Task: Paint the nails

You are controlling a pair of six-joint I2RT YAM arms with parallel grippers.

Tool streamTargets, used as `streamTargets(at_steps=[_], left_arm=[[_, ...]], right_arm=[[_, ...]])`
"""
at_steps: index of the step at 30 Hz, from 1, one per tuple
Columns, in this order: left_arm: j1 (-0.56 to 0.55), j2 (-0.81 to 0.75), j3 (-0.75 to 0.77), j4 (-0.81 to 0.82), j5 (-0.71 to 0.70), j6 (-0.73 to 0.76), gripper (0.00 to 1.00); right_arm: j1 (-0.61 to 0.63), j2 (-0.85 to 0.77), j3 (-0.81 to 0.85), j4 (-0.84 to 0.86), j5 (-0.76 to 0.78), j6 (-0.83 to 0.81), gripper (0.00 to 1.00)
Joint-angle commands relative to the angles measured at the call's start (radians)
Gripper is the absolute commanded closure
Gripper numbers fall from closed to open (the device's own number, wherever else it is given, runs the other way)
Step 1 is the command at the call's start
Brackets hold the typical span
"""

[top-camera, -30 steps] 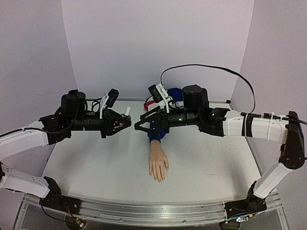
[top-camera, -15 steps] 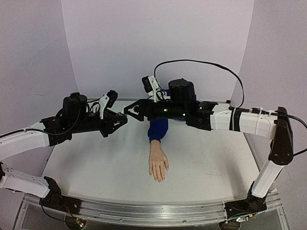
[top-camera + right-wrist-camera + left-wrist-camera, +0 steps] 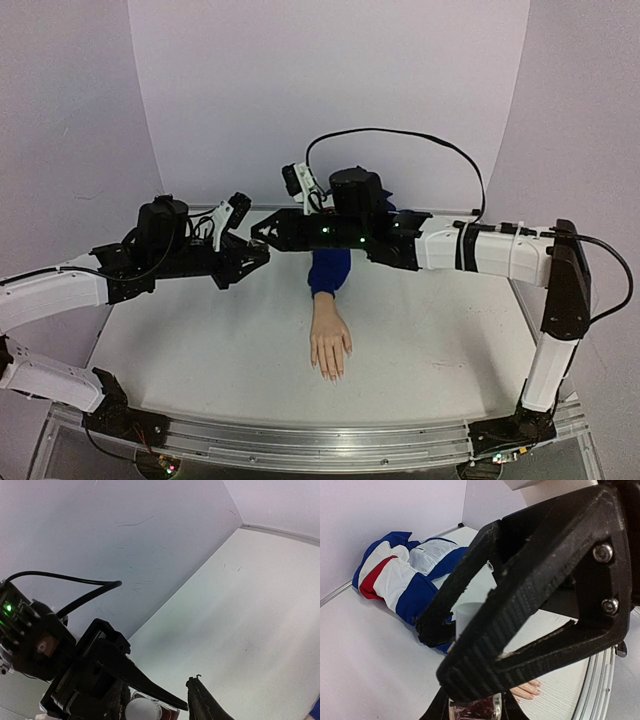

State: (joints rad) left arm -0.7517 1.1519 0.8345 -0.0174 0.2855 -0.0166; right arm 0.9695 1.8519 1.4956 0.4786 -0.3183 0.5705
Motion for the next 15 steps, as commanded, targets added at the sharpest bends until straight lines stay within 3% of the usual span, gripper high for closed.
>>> streamTargets(at_steps=[1, 5, 9, 12, 15], left_arm=[[0.000, 0.001, 0.011, 0.045, 0.026, -0.021, 1.00], [0.000, 0.016, 0.025, 0.045, 0.058, -0.045, 1.00], [0.000, 0.042, 0.063, 0.045, 0.167, -0.062, 1.00], [0.000, 0.060, 0.097, 0.045, 0.322, -0.063, 1.00], [0.000, 0.079, 0.141, 0.045, 0.567, -0.051, 1.00]], right_arm=[[0.004, 0.004, 0.047, 0.043, -0.017, 0.011, 0.70], [0.003, -0.016, 0.017, 0.059, -0.034, 0.006, 0.87], [-0.006, -0.057, -0.038, 0.068, -0.087, -0.039, 0.97], [-0.030, -0.104, -0.099, 0.088, -0.198, -0.099, 0.99], [-0.041, -0.146, -0.155, 0.113, -0.432, -0.215, 1.00]])
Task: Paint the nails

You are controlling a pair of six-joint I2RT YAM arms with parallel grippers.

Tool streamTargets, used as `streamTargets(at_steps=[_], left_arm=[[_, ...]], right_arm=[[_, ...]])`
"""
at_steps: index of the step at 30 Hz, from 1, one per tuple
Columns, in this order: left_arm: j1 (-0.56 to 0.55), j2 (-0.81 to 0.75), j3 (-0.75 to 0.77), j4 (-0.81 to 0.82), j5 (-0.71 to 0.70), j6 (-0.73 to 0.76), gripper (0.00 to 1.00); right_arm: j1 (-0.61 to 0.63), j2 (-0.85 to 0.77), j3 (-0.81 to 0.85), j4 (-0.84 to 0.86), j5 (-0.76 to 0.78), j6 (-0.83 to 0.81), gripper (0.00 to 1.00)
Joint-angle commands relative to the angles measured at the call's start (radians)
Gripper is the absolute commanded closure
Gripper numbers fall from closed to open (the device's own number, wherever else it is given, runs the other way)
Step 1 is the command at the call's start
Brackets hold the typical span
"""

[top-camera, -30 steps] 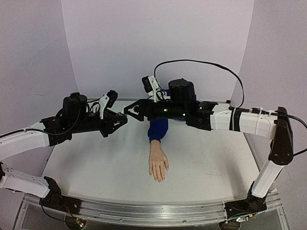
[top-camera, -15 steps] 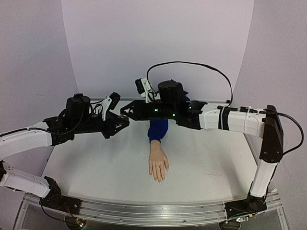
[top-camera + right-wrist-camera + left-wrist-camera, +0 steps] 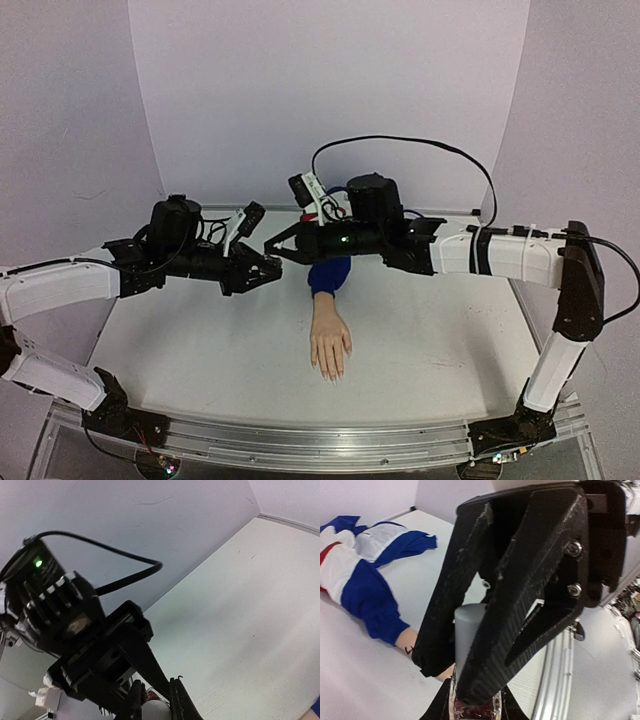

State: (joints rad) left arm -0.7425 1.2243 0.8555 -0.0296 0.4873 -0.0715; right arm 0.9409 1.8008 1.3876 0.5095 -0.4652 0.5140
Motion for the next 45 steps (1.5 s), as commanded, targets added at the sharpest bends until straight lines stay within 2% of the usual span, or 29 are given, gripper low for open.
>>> streamTargets(at_steps=[1, 3, 4, 6, 8, 12, 14, 15, 17, 21, 24, 27, 29, 37, 41, 45], left_arm=[[-0.009, 0.018, 0.139, 0.057, 0.465, 0.003, 1.00], [-0.009, 0.052, 0.187, 0.057, 0.711, -0.014, 1.00], [-0.009, 0.076, 0.212, 0.057, 0.811, -0.047, 1.00], [-0.009, 0.112, 0.253, 0.056, 0.943, -0.095, 1.00], [-0.009, 0.119, 0.259, 0.057, 0.962, -0.100, 1.00], [-0.009, 0.109, 0.236, 0.057, 0.873, -0.074, 1.00], [-0.009, 0.104, 0.225, 0.059, 0.797, -0.067, 1.00], [-0.009, 0.097, 0.215, 0.059, 0.735, -0.057, 1.00], [-0.009, 0.073, 0.187, 0.059, 0.575, -0.048, 1.00], [-0.009, 0.004, 0.109, 0.041, 0.174, 0.026, 1.00], [-0.009, -0.039, 0.078, -0.016, -0.116, 0.067, 1.00], [-0.010, -0.062, 0.066, -0.058, -0.331, 0.084, 1.00], [-0.010, -0.071, 0.060, -0.071, -0.395, 0.102, 1.00], [-0.011, -0.078, 0.042, -0.081, -0.397, 0.105, 1.00], [-0.010, -0.073, 0.046, -0.081, -0.385, 0.110, 1.00], [-0.011, -0.064, 0.050, -0.082, -0.373, 0.104, 1.00]], right_arm=[[-0.012, -0.102, -0.062, 0.089, -0.411, -0.201, 1.00], [-0.012, -0.108, -0.091, 0.124, -0.703, -0.239, 1.00], [-0.011, -0.115, -0.108, 0.134, -0.785, -0.246, 1.00], [-0.010, -0.144, -0.147, 0.136, -0.817, -0.271, 1.00], [-0.012, -0.173, -0.185, 0.136, -0.785, -0.303, 1.00], [-0.012, -0.193, -0.212, 0.137, -0.705, -0.324, 1.00], [-0.012, -0.196, -0.214, 0.134, -0.648, -0.321, 1.00], [-0.012, -0.199, -0.215, 0.133, -0.605, -0.318, 0.96], [-0.015, -0.208, -0.218, 0.128, -0.502, -0.306, 0.75], [-0.040, -0.221, -0.216, 0.113, -0.279, -0.236, 0.44], [-0.054, -0.232, -0.220, 0.099, -0.123, -0.174, 0.14], [-0.054, -0.212, -0.195, 0.077, 0.001, -0.100, 0.05], [-0.054, -0.181, -0.166, 0.077, 0.044, -0.038, 0.04], [-0.022, -0.052, 0.001, 0.074, 0.134, 0.076, 0.08], [-0.015, 0.010, 0.076, 0.072, 0.154, 0.127, 0.18], [-0.004, 0.078, 0.155, 0.051, 0.139, 0.152, 0.34]])
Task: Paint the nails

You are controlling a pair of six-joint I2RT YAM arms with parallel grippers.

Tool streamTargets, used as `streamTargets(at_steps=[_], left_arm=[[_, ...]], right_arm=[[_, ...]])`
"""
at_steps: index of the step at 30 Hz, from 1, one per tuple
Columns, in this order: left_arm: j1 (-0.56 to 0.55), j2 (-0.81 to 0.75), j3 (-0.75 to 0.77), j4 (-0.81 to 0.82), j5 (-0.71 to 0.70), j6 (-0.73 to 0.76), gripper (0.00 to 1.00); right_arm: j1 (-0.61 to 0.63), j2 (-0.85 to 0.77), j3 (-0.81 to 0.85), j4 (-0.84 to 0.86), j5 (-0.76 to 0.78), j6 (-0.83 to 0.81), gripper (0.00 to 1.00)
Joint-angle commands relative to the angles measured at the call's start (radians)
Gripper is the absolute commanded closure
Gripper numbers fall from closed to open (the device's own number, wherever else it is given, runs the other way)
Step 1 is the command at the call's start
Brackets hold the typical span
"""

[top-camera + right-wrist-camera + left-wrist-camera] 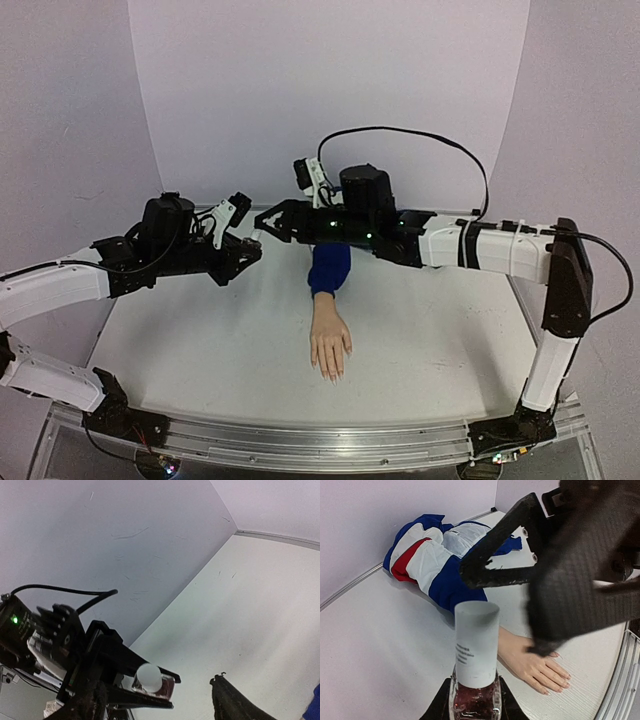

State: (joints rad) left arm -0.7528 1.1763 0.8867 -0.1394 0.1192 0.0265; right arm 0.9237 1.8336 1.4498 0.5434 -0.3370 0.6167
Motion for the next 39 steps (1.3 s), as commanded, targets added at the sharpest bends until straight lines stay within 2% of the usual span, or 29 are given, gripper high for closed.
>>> streamTargets(at_steps=[1, 9, 12, 15, 18, 23, 25, 28, 31, 33, 35, 38, 39], left_arm=[[0.000, -0.014, 0.019, 0.029, 0.000, 0.005, 1.00], [0.000, -0.012, 0.026, 0.027, 0.030, -0.001, 1.00], [0.000, -0.012, 0.031, 0.027, 0.052, -0.016, 1.00], [0.001, -0.007, 0.041, 0.027, 0.128, -0.017, 1.00], [0.001, -0.009, 0.061, 0.029, 0.280, -0.043, 1.00], [0.002, -0.027, 0.090, 0.029, 0.589, -0.003, 1.00], [0.004, -0.035, 0.103, 0.031, 0.762, 0.018, 1.00], [0.006, -0.009, 0.138, 0.034, 1.099, -0.001, 1.00], [0.007, 0.058, 0.181, 0.034, 1.274, -0.072, 1.00], [0.007, 0.084, 0.188, 0.034, 1.267, -0.089, 1.00], [0.006, 0.088, 0.181, 0.033, 1.201, -0.079, 1.00], [0.006, 0.063, 0.163, 0.035, 1.038, -0.049, 1.00], [0.006, 0.049, 0.152, 0.035, 0.964, -0.033, 1.00]], right_arm=[[0.015, 0.057, 0.106, 0.017, 0.010, 0.054, 0.37], [0.023, 0.072, 0.114, 0.019, 0.002, 0.056, 0.70], [0.023, 0.057, 0.087, 0.039, -0.023, 0.055, 0.78], [0.014, 0.049, 0.069, 0.065, -0.104, 0.040, 0.88], [-0.006, 0.017, 0.014, 0.093, -0.188, 0.012, 1.00], [-0.054, -0.072, -0.122, 0.204, -0.435, -0.047, 1.00], [-0.058, -0.097, -0.156, 0.259, -0.629, -0.097, 1.00], [-0.045, -0.110, -0.212, 0.417, -0.929, -0.070, 1.00], [-0.032, -0.159, -0.268, 0.422, -0.992, -0.115, 1.00], [-0.032, -0.187, -0.299, 0.419, -0.951, -0.140, 1.00], [-0.033, -0.193, -0.307, 0.411, -0.900, -0.147, 1.00], [-0.032, -0.185, -0.295, 0.386, -0.801, -0.136, 1.00], [-0.032, -0.184, -0.292, 0.370, -0.764, -0.138, 0.97]])
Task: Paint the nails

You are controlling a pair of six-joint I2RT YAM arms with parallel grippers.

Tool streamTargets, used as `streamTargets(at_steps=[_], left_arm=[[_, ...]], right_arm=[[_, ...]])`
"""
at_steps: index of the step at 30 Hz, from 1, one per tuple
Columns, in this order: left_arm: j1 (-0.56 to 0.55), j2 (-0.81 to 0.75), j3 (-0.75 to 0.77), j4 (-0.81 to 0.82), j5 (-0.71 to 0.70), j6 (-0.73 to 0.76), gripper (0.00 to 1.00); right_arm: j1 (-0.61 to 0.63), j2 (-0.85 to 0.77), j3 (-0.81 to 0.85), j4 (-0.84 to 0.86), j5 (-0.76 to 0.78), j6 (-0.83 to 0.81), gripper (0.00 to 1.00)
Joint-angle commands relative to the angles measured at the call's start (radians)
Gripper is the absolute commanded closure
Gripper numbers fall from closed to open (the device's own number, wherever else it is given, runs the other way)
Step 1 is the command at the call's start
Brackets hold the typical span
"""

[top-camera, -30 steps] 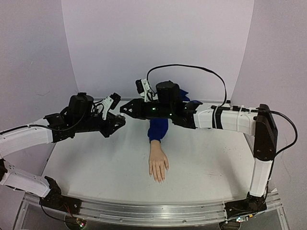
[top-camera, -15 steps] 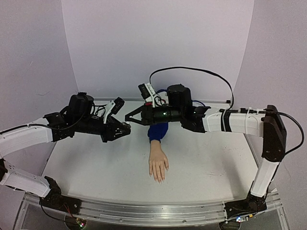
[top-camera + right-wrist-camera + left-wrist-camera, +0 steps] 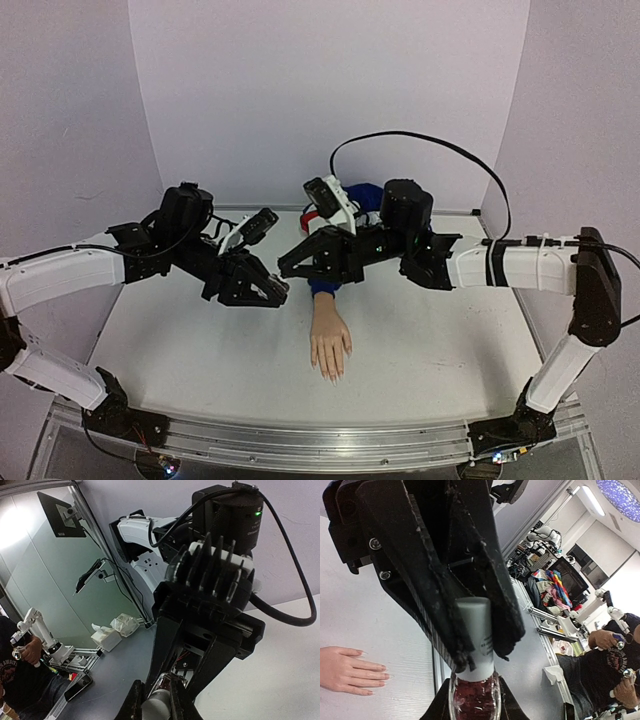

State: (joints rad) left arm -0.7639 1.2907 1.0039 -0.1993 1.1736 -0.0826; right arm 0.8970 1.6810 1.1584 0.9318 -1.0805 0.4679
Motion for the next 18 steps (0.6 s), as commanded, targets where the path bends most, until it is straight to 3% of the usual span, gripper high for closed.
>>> streamTargets(at_steps=[1, 3, 5, 8, 12, 15, 18], left_arm=[[0.017, -0.080, 0.022, 0.095, -0.166, 0.080, 1.00], [0.017, -0.112, -0.009, 0.095, -0.303, 0.133, 1.00], [0.017, -0.147, -0.037, 0.094, -0.426, 0.155, 1.00], [0.013, -0.203, -0.082, 0.093, -0.618, 0.200, 1.00], [0.008, -0.244, -0.121, 0.095, -0.817, 0.231, 1.00], [0.008, -0.248, -0.132, 0.095, -0.943, 0.235, 1.00], [0.008, -0.225, -0.123, 0.094, -1.032, 0.198, 1.00]], right_arm=[[-0.007, -0.032, 0.004, -0.036, 0.019, 0.008, 0.91], [-0.009, -0.036, 0.016, -0.089, 0.134, -0.002, 0.90], [-0.016, -0.036, 0.035, -0.146, 0.233, 0.007, 0.82], [-0.020, -0.023, 0.071, -0.208, 0.309, 0.031, 0.50], [-0.020, 0.000, 0.104, -0.264, 0.414, 0.080, 0.28], [-0.019, 0.024, 0.120, -0.265, 0.481, 0.145, 0.20], [-0.012, 0.082, 0.174, -0.256, 0.492, 0.219, 0.19]])
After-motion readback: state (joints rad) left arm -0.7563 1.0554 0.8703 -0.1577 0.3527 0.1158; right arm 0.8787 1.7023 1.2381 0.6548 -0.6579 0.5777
